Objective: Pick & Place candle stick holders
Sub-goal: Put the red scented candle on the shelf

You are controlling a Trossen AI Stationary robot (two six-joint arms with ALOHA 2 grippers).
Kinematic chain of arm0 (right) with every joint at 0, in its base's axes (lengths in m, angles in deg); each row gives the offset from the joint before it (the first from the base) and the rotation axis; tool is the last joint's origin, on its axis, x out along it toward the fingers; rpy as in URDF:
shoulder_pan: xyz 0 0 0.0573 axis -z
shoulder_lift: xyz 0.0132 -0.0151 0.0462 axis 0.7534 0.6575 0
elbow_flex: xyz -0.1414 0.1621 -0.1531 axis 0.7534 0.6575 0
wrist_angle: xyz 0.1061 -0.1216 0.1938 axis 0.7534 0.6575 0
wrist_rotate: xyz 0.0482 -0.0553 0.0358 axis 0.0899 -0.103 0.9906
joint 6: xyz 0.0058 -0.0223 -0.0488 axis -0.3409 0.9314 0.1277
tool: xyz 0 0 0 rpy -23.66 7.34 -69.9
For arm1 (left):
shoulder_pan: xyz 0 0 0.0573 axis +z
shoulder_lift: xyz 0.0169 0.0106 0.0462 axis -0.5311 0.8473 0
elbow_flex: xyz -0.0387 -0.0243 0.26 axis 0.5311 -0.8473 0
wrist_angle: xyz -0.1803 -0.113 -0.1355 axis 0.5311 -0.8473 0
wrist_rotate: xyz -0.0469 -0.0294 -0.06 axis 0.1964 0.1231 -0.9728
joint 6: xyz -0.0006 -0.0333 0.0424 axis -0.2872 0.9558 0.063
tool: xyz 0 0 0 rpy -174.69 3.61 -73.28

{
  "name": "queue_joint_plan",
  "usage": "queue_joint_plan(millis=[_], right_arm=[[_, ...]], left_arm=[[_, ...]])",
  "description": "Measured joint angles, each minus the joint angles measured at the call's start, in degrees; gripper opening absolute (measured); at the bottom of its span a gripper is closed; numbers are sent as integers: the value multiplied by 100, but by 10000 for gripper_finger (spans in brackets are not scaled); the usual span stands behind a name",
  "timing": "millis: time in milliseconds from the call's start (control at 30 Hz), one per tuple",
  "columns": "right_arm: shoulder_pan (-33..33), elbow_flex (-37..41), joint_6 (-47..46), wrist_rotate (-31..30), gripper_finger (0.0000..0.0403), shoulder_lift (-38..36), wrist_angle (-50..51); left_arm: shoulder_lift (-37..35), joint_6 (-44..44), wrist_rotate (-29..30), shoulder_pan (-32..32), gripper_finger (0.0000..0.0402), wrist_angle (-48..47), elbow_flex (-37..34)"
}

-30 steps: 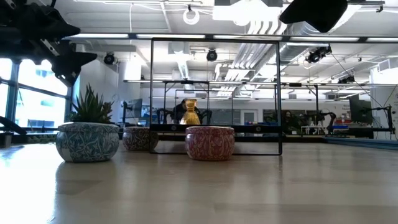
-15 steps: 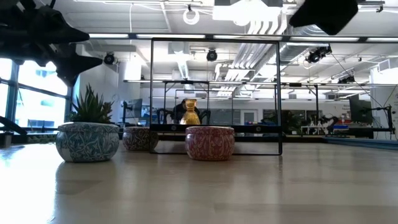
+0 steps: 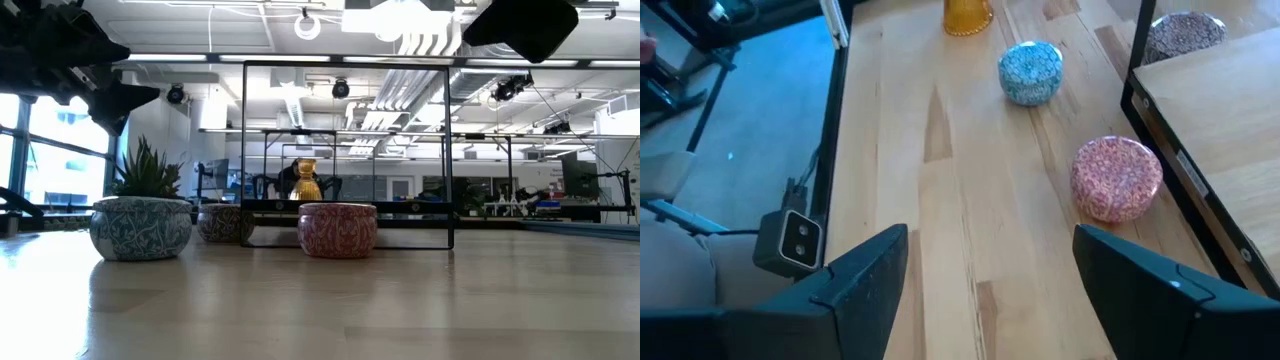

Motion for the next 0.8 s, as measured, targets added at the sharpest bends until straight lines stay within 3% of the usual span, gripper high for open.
queue_joint_plan(millis=[167, 400, 800], right_arm=[[0, 0, 26, -2, 279, 0, -32], [0, 0, 17, -46, 279, 0, -34], [-2, 0, -31, -5, 279, 0, -36]], left_arm=[[0, -17, 268, 0, 306, -34, 0], [4, 697, 943, 2, 393, 54, 0], [330, 740, 957, 2, 396, 69, 0]])
